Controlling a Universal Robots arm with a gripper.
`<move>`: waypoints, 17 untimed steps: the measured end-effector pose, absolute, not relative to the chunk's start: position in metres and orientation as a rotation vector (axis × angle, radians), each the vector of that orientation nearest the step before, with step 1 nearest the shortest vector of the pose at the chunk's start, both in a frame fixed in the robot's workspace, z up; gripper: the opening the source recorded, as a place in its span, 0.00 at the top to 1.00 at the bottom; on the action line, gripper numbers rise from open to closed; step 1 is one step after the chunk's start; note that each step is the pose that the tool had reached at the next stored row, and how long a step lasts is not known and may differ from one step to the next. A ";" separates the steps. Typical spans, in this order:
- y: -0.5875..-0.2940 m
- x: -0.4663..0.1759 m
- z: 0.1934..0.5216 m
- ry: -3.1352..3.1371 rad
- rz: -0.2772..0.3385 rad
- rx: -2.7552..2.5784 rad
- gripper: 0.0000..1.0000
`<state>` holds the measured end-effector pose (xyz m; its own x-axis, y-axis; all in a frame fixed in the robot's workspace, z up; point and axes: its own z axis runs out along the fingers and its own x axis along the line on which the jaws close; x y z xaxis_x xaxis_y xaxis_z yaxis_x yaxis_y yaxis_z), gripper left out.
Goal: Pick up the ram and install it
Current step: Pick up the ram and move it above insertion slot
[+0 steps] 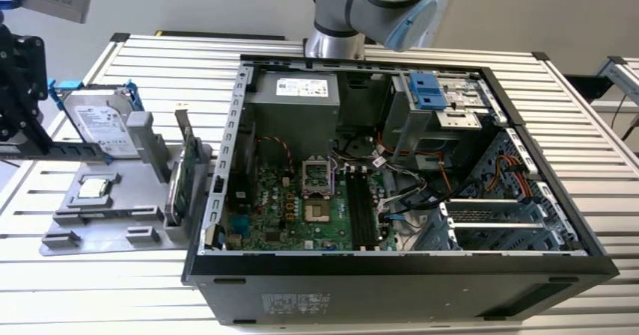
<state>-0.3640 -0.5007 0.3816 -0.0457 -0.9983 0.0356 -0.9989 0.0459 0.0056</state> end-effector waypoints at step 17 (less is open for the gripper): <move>-0.500 -0.352 0.382 -2.233 0.032 2.167 1.00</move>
